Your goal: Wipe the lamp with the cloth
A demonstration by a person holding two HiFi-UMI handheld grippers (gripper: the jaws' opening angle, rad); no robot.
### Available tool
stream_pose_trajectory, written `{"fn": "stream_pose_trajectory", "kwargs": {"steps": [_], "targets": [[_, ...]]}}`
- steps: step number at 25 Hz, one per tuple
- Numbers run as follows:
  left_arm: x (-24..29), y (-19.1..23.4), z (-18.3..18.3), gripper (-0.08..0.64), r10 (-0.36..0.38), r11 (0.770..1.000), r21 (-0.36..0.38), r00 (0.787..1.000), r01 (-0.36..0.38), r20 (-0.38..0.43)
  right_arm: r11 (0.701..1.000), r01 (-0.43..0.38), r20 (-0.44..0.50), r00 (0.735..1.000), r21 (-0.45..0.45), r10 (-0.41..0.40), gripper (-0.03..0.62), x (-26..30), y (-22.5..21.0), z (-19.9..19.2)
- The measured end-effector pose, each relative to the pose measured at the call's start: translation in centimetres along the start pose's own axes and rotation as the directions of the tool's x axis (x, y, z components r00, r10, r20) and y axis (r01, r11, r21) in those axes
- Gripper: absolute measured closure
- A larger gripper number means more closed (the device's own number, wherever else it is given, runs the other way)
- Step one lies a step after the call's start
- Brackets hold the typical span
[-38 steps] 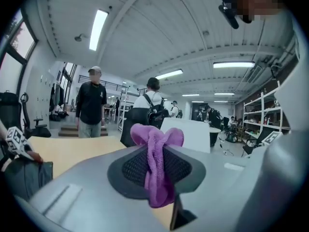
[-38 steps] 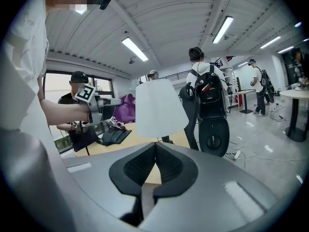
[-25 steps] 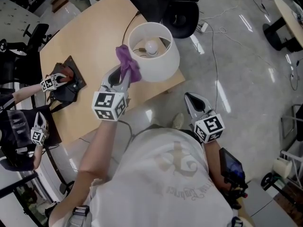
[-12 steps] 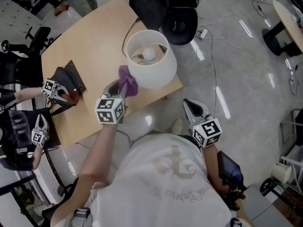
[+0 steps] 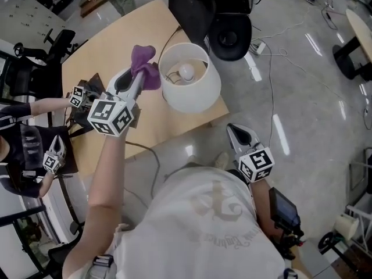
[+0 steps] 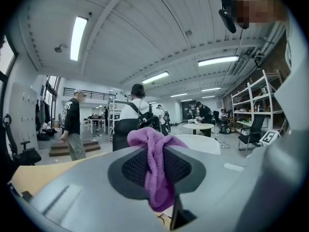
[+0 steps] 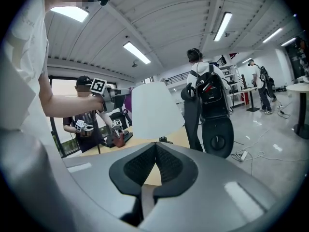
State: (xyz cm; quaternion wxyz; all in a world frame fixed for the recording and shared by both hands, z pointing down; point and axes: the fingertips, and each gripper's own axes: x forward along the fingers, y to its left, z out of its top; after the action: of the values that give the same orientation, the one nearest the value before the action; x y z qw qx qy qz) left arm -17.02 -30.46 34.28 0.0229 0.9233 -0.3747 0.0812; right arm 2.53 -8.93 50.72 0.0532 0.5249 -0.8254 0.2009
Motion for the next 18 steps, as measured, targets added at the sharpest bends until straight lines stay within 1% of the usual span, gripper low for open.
{"fn": "stream_pose_trajectory", "kwargs": {"steps": [2,4,8,11,14,18], "targets": [[1.3,-0.4,-0.2,0.489,-0.026,1.000,0.000,0.999,0.026,-0.021,1.000,-0.008,0.004,1.000,0.000,0.008,0.579,-0.1,-0.5,0.2],[2.1,-0.3,-1.5,0.489,-0.034,0.999,-0.012,0.998,0.034,-0.058,1.000,-0.009,0.008,1.000,0.002,0.009,0.580,-0.2,-0.6,0.2],[3.4,-0.3,-3.2,0.491,-0.033,0.999,-0.011,0.994,0.032,-0.107,1.000,-0.009,0.015,1.000,0.010,0.009,0.580,-1.0,-1.7,0.3],[4.8,0.0,-4.5,0.491,-0.026,1.000,0.010,0.989,0.027,-0.148,1.000,-0.007,0.014,1.000,0.025,0.007,0.580,-1.6,-3.3,0.2],[5.8,0.8,-7.2,0.491,-0.006,1.000,0.025,0.973,0.012,-0.229,0.999,-0.009,0.015,1.000,0.036,0.009,0.580,-1.9,-4.4,-0.1],[6.2,1.7,-11.1,0.489,0.020,1.000,0.011,0.940,-0.017,-0.340,0.999,-0.019,0.017,1.000,0.043,0.019,0.580,-2.2,-5.7,0.1]]}}
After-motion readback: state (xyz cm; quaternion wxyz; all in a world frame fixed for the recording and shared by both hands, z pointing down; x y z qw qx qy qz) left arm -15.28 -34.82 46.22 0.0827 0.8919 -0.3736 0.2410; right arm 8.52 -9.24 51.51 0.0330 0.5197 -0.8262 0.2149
